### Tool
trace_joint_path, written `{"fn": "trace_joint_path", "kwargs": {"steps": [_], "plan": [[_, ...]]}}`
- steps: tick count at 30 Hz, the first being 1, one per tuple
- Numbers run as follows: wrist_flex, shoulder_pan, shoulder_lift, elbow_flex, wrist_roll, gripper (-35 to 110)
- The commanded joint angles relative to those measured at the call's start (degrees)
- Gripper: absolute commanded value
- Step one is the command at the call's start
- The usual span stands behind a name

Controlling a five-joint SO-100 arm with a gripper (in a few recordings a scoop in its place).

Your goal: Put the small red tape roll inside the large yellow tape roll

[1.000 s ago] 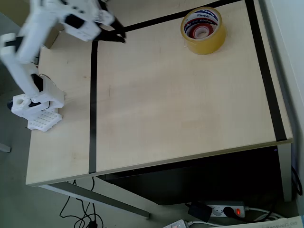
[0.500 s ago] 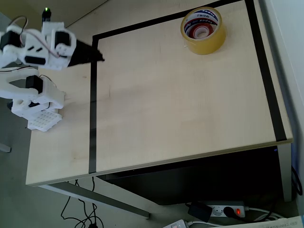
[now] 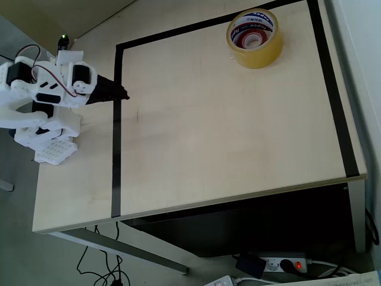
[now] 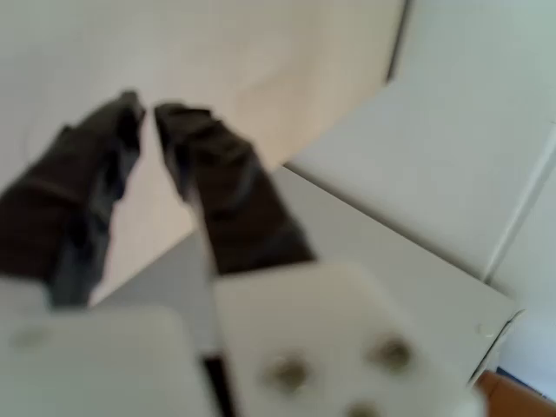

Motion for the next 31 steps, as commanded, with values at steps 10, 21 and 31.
{"fn": "trace_joint_path", "kwargs": {"steps": [10, 21, 31], "plan": [[3.6, 1.4, 23.3, 18.5, 1.7, 0], [17.3, 2.1, 23.3, 21.4, 2.5, 0], [18.6, 5.7, 23.3, 21.5, 5.7, 0]]}}
